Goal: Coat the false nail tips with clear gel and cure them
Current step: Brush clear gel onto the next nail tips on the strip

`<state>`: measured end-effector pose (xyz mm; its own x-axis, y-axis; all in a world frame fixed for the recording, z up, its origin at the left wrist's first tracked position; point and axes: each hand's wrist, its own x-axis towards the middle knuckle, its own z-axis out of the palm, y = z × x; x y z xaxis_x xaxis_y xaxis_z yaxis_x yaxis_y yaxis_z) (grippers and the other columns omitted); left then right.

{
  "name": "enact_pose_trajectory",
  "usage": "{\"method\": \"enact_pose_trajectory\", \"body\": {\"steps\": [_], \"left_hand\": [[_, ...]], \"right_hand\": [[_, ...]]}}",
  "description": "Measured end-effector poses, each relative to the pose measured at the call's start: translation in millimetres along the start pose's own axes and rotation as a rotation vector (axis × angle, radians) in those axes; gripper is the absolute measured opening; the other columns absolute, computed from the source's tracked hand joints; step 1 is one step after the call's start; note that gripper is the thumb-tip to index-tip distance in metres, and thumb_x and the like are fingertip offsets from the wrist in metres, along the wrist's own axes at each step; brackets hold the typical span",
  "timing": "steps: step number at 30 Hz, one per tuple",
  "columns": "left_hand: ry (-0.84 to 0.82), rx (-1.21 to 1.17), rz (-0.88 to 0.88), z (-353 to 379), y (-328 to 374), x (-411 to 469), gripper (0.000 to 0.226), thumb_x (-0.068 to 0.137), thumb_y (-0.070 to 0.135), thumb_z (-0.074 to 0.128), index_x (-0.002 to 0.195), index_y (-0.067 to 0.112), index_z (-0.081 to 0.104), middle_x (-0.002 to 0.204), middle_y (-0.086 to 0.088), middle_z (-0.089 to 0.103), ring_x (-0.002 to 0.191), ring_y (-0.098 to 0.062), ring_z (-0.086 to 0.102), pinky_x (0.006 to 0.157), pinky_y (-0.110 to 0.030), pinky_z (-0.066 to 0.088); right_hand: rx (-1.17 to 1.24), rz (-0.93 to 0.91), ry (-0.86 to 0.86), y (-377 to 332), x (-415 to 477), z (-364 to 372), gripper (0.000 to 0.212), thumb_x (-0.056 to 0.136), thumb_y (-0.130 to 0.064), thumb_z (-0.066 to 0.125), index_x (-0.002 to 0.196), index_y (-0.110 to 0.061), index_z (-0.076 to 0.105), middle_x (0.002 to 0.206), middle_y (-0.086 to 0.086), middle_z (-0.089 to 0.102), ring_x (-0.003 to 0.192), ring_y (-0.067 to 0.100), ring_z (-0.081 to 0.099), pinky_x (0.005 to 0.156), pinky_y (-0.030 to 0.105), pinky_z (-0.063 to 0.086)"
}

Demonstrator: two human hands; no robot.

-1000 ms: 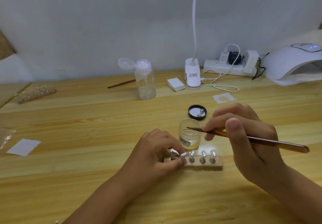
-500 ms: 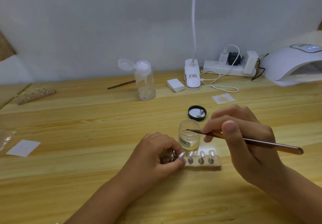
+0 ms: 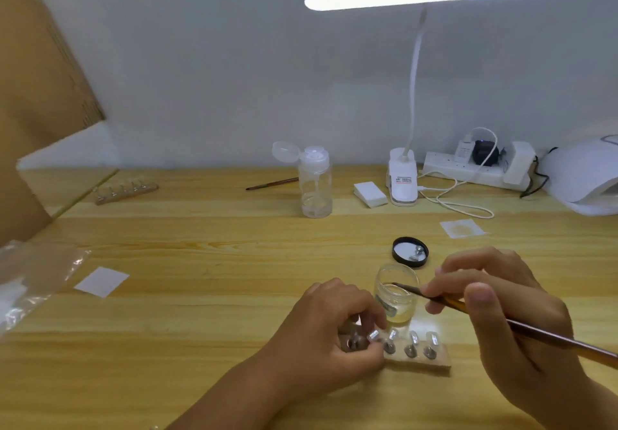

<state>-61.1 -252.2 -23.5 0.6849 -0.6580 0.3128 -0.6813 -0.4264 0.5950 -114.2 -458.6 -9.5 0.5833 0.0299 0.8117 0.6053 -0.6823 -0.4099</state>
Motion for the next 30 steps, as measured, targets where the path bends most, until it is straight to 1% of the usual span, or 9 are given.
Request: {"method": "enact_pose_trajectory", "body": {"steps": [7, 9, 12, 16, 18, 20, 23, 28, 30], "left_hand": [[0.028, -0.005, 0.027, 2, 11, 1, 0.013, 0.082, 0.028, 0.073, 0.095, 0.024, 0.072, 0.092, 0.010, 0.062, 0.092, -0.001, 0.046, 0.094, -0.021, 0.032], [0.041, 0.002, 0.035, 2, 12, 2, 0.012, 0.082, 0.026, 0.074, 0.094, 0.022, 0.073, 0.093, 0.008, 0.063, 0.093, -0.006, 0.047, 0.092, -0.022, 0.030], [0.069, 0.049, 0.085, 2, 10, 2, 0.012, 0.081, 0.023, 0.076, 0.091, 0.018, 0.074, 0.091, 0.003, 0.064, 0.093, -0.011, 0.049, 0.087, -0.024, 0.030], [0.107, 0.131, 0.180, 5, 6, 1, 0.010, 0.078, 0.020, 0.079, 0.086, 0.015, 0.076, 0.089, 0.000, 0.064, 0.091, -0.017, 0.050, 0.082, -0.030, 0.033], [0.147, 0.146, 0.235, 7, 7, 0, 0.008, 0.075, 0.017, 0.080, 0.080, 0.015, 0.075, 0.088, 0.001, 0.065, 0.089, -0.017, 0.052, 0.080, -0.032, 0.035], [0.244, 0.103, 0.283, 7, 10, -1, 0.009, 0.071, 0.014, 0.081, 0.076, 0.014, 0.073, 0.087, 0.004, 0.068, 0.087, -0.014, 0.056, 0.077, -0.031, 0.038], [0.415, -0.047, 0.233, 3, 9, -1, 0.010, 0.070, 0.012, 0.078, 0.077, 0.014, 0.071, 0.080, 0.009, 0.070, 0.078, -0.006, 0.059, 0.077, -0.030, 0.043], [0.445, -0.225, 0.070, 0, 8, 0, 0.006, 0.076, 0.014, 0.076, 0.079, 0.019, 0.075, 0.079, 0.014, 0.072, 0.073, -0.005, 0.060, 0.069, -0.013, 0.039], [0.426, -0.258, 0.044, 1, 7, 1, 0.006, 0.078, 0.013, 0.078, 0.081, 0.018, 0.078, 0.080, 0.012, 0.073, 0.075, -0.008, 0.061, 0.069, -0.013, 0.041]], "right_hand": [[-0.049, 0.058, 0.006, 3, -1, 5, 0.051, 0.105, -0.049, 0.027, 0.082, -0.037, 0.071, 0.085, -0.019, 0.063, 0.087, 0.011, 0.060, 0.078, 0.022, 0.039], [-0.023, 0.117, -0.017, 5, -1, 7, 0.053, 0.103, -0.054, 0.025, 0.079, -0.044, 0.071, 0.086, -0.018, 0.064, 0.081, 0.017, 0.062, 0.078, 0.029, 0.040], [0.039, 0.227, -0.029, 1, -1, 9, 0.048, 0.098, -0.067, 0.024, 0.088, -0.058, 0.070, 0.096, -0.024, 0.061, 0.072, 0.029, 0.063, 0.070, 0.049, 0.044], [0.065, 0.279, -0.058, -11, 2, 8, 0.043, 0.094, -0.075, 0.021, 0.086, -0.070, 0.064, 0.096, -0.031, 0.059, 0.078, 0.036, 0.060, 0.074, 0.060, 0.045], [0.062, 0.277, -0.056, -18, 4, 3, 0.047, 0.095, -0.073, 0.020, 0.086, -0.067, 0.065, 0.096, -0.032, 0.059, 0.084, 0.038, 0.058, 0.078, 0.062, 0.044], [0.079, 0.288, -0.032, -18, 4, -1, 0.060, 0.096, -0.071, 0.021, 0.074, -0.050, 0.072, 0.096, -0.033, 0.061, 0.085, 0.037, 0.060, 0.081, 0.066, 0.042], [0.012, 0.182, 0.049, -17, 4, -5, 0.057, 0.103, -0.059, 0.020, 0.078, -0.034, 0.065, 0.091, -0.035, 0.064, 0.086, 0.024, 0.062, 0.076, 0.068, 0.041], [-0.037, -0.015, 0.141, -22, 1, -1, 0.057, 0.108, -0.038, 0.019, 0.079, -0.027, 0.066, 0.078, -0.023, 0.065, 0.095, 0.007, 0.060, 0.090, 0.040, 0.033], [-0.041, -0.070, 0.129, -21, -2, 1, 0.057, 0.108, -0.036, 0.020, 0.081, -0.023, 0.068, 0.082, -0.020, 0.066, 0.099, 0.006, 0.059, 0.093, 0.036, 0.029]]}}
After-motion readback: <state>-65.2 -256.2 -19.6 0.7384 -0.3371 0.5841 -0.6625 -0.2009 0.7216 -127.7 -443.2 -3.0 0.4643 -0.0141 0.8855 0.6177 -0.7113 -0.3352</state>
